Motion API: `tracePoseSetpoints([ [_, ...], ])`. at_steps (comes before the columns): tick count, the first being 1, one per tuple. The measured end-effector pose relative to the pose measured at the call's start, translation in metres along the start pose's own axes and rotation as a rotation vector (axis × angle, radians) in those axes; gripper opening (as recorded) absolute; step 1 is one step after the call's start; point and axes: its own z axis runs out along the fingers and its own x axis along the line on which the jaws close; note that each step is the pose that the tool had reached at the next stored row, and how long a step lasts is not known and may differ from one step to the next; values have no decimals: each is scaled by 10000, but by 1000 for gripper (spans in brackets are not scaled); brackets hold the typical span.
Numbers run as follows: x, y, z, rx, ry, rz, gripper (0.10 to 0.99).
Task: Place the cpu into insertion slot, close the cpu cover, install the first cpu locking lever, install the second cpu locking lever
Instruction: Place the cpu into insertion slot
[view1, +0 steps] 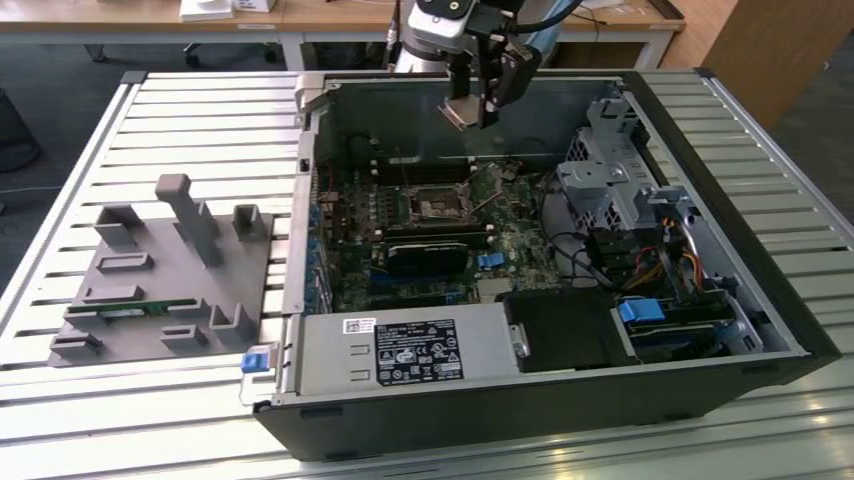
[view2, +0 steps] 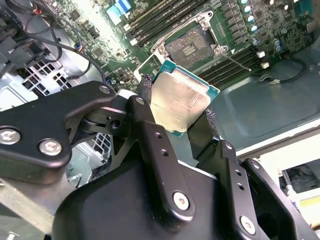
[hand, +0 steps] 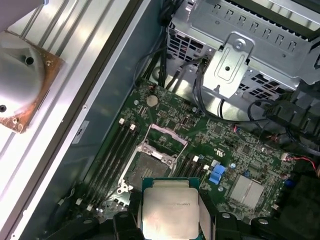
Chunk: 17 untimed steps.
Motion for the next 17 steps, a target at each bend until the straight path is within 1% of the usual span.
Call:
tracePoseSetpoints([
  [17,5,0,6,-24,-117,1323,537],
])
